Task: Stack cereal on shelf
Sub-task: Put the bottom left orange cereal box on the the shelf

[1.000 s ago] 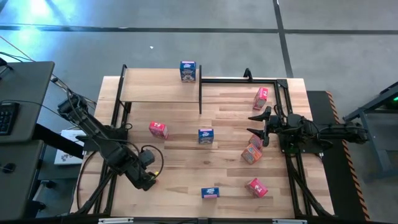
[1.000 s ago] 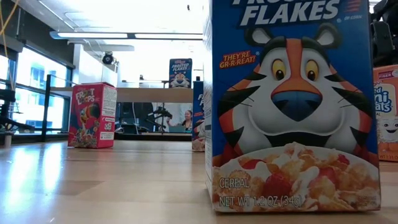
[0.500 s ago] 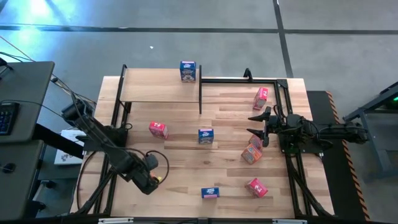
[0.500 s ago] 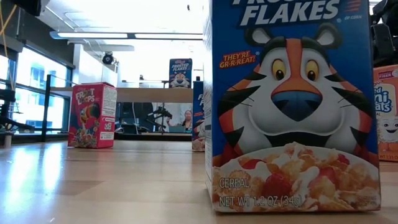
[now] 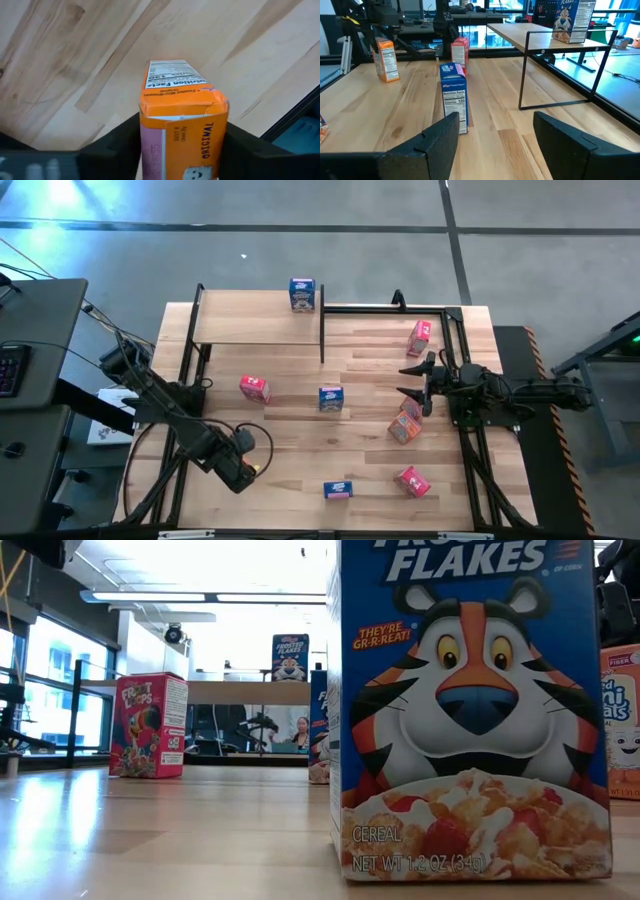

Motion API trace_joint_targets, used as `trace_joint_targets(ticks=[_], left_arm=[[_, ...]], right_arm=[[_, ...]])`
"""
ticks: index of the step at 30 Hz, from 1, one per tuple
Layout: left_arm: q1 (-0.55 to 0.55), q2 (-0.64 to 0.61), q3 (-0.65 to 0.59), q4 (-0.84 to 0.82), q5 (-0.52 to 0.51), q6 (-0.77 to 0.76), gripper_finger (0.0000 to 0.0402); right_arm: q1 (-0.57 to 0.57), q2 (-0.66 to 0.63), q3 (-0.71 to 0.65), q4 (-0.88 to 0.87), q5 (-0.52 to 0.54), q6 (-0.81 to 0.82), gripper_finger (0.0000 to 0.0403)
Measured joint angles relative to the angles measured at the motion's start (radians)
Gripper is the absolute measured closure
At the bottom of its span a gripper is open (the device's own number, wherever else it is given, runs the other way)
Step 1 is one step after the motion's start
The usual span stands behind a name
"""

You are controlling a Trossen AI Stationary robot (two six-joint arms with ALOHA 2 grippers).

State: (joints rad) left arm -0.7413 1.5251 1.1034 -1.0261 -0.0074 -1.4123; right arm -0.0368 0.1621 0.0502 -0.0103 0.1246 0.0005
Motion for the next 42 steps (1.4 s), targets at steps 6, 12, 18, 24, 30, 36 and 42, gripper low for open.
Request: trace_joint_targets(ticks=[6, 12, 18, 24, 30, 36, 42], left_arm=[[0.030, -0.019, 0.000, -0.001, 0.000, 0.058, 0.0254], [0.073, -0.055, 0.000, -0.001, 0.000, 0.120, 0.0271], [0.122, -0.115, 0.000, -0.001, 0.000, 0.198, 0.0275], [0.194, -0.205, 0.000, 0.001, -0.019, 0.297, 0.0275], [0.293, -0.306, 0.000, 0.002, -0.048, 0.429, 0.0275], [0.414, -0.390, 0.000, 0.002, -0.093, 0.615, 0.0275], [0.539, -0.455, 0.000, 0.008, -0.157, 0.871, 0.0275]], right_arm=[[0.000, 0.000, 0.000, -0.009, 0.000, 0.000, 0.0155], [0.000, 0.000, 0.000, -0.009, 0.000, 0.000, 0.0155], [0.000, 0.000, 0.000, -0.010, 0.000, 0.000, 0.0155], [0.000, 0.000, 0.000, -0.011, 0.000, 0.000, 0.0155], [0.000, 0.000, 0.000, -0.013, 0.000, 0.000, 0.0155], [0.000, 0.000, 0.000, -0.013, 0.000, 0.000, 0.0155], [0.000, 0.000, 0.000, -0.013, 0.000, 0.000, 0.0155]])
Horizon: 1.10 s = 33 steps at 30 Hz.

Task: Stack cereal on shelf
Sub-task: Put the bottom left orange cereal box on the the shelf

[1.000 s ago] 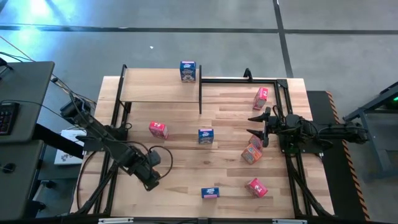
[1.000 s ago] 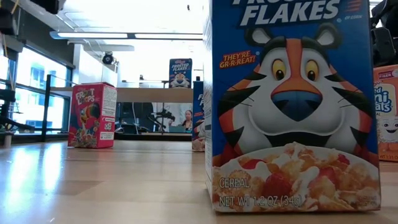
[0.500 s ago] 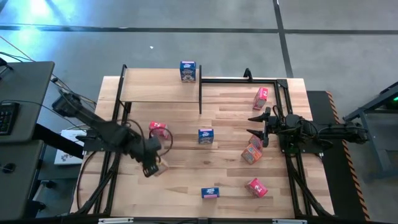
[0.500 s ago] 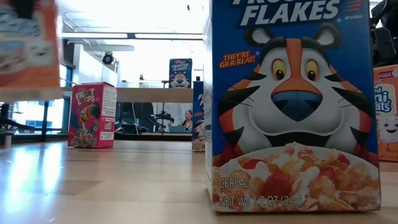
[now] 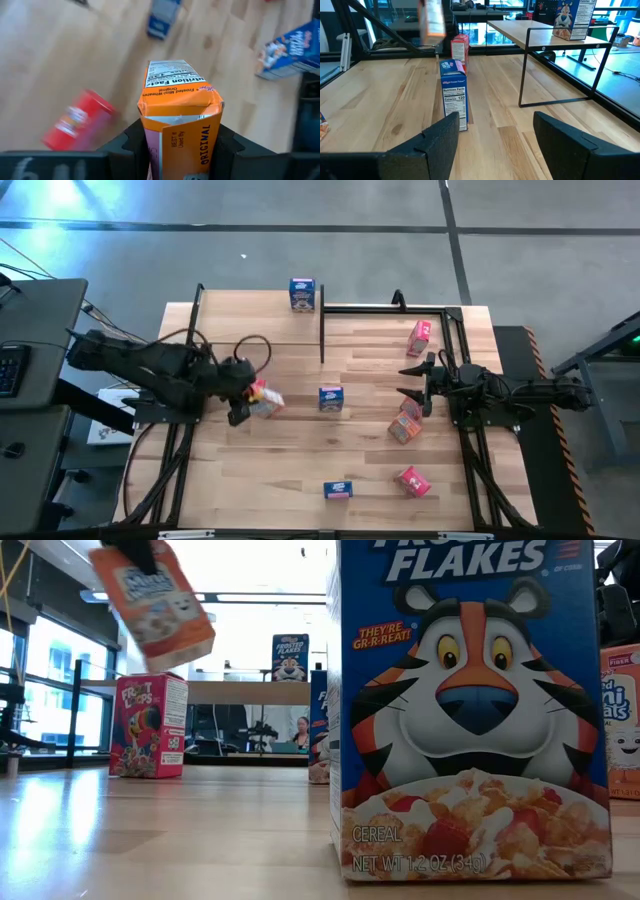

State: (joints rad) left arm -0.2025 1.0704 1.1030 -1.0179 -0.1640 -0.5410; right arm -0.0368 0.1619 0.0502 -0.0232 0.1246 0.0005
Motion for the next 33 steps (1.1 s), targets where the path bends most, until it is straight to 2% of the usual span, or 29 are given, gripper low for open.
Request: trace_joint_targets(ticks=[10, 18, 28, 33], left_arm=[[0.226, -0.088, 0.004, 0.112, -0.187, 0.477, 0.0275], [0.372, -0.079, 0.130, 0.111, -0.321, 0.752, 0.0275], [0.536, 0.019, 0.305, 0.100, -0.348, 1.012, 0.0275], [0.621, 0.097, 0.381, 0.094, -0.347, 1.091, 0.0275]], right_arm=[[0.000, 0.000, 0.000, -0.004, 0.000, 0.000, 0.0155], [0.000, 0.000, 0.000, -0.005, 0.000, 0.000, 0.0155], [0.000, 0.000, 0.000, -0.006, 0.000, 0.000, 0.0155], [0.000, 0.000, 0.000, -0.006, 0.000, 0.000, 0.0155]])
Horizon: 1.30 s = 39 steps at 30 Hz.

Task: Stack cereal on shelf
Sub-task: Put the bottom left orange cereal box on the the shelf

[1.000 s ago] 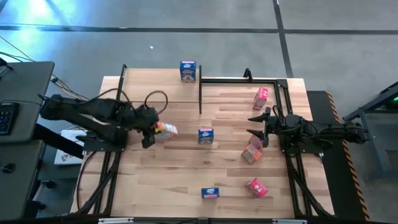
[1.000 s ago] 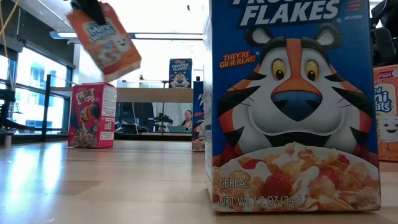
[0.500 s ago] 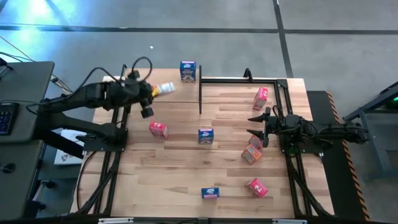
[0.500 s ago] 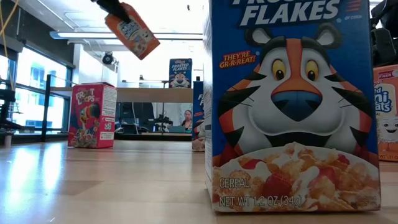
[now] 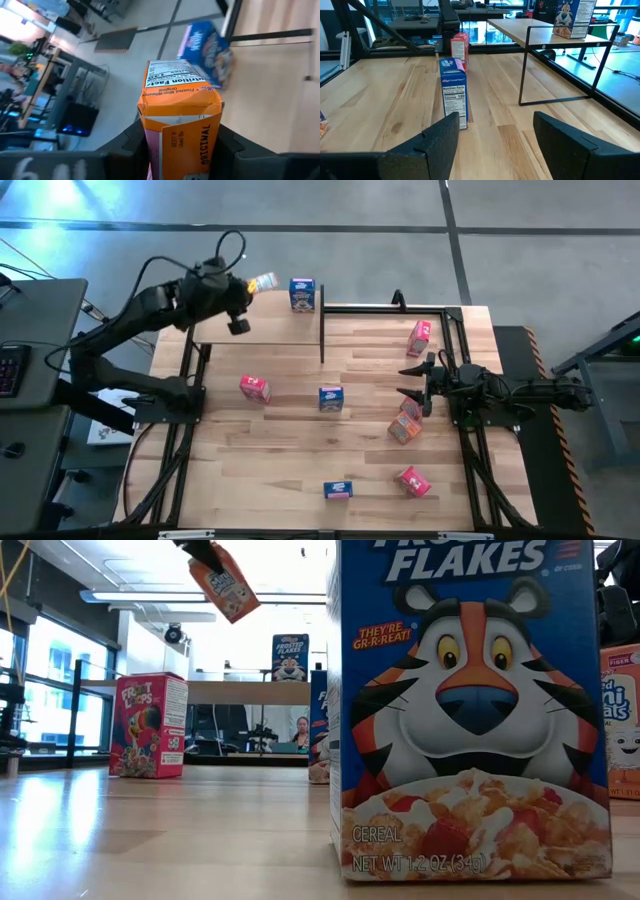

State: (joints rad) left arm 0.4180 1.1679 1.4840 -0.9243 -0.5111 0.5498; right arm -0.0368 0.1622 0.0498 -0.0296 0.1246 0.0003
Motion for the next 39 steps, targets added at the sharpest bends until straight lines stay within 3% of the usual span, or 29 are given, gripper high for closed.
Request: trace_joint_targets(ticks=[9, 19, 28, 39], left_arm=[[0.135, 0.165, 0.117, -0.157, 0.037, 0.060, 0.0275], [0.228, 0.315, 0.221, -0.309, 0.150, 0.139, 0.0275], [0.270, 0.376, 0.228, -0.330, 0.199, 0.234, 0.0275], [0.304, 0.424, 0.229, -0.351, 0.260, 0.240, 0.0275]], right_arm=[[0.000, 0.000, 0.000, 0.000, 0.000, 0.000, 0.0155], [0.000, 0.000, 0.000, 0.000, 0.000, 0.000, 0.0155], [0.000, 0.000, 0.000, 0.000, 0.000, 0.000, 0.0155], [0.000, 0.000, 0.000, -0.001, 0.000, 0.000, 0.0155]])
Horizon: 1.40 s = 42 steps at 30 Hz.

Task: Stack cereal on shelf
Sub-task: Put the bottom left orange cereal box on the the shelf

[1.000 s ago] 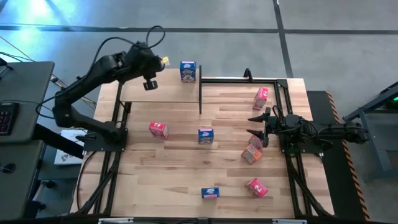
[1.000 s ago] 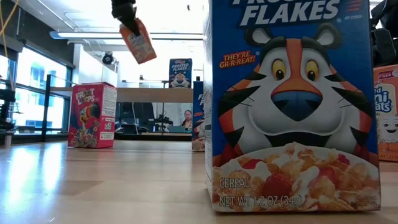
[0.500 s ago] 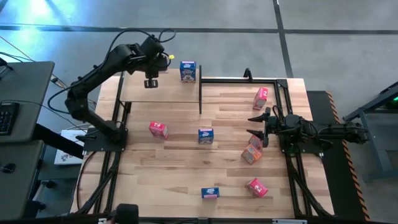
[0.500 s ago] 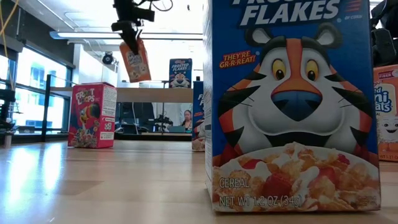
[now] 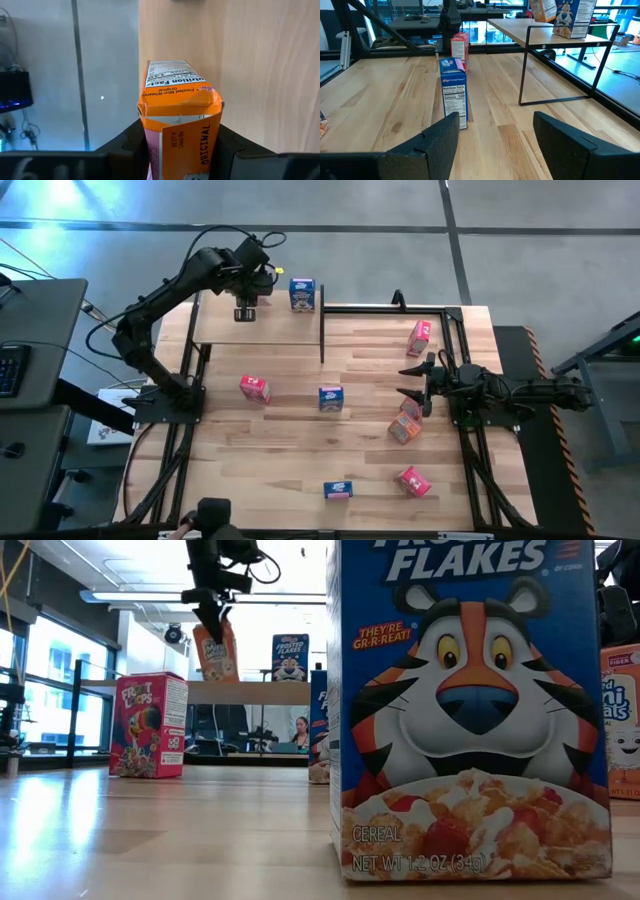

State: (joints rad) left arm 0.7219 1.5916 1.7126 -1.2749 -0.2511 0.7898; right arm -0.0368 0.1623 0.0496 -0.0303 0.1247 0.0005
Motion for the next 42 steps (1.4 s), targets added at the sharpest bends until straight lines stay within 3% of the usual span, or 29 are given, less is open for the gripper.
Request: trace_joint_targets(ticks=[14, 29, 42], left_arm=[[0.011, 0.040, 0.003, -0.002, 0.028, -0.002, 0.0274], [0.032, 0.044, -0.001, -0.009, 0.031, 0.008, 0.0190], [0.033, 0.042, 0.068, -0.006, 0.032, 0.027, 0.0174]], right_arm=[[0.000, 0.000, 0.000, 0.000, 0.000, 0.000, 0.0155], [0.000, 0.000, 0.000, -0.006, 0.000, 0.000, 0.0155], [0.000, 0.000, 0.000, -0.008, 0.000, 0.000, 0.0155]])
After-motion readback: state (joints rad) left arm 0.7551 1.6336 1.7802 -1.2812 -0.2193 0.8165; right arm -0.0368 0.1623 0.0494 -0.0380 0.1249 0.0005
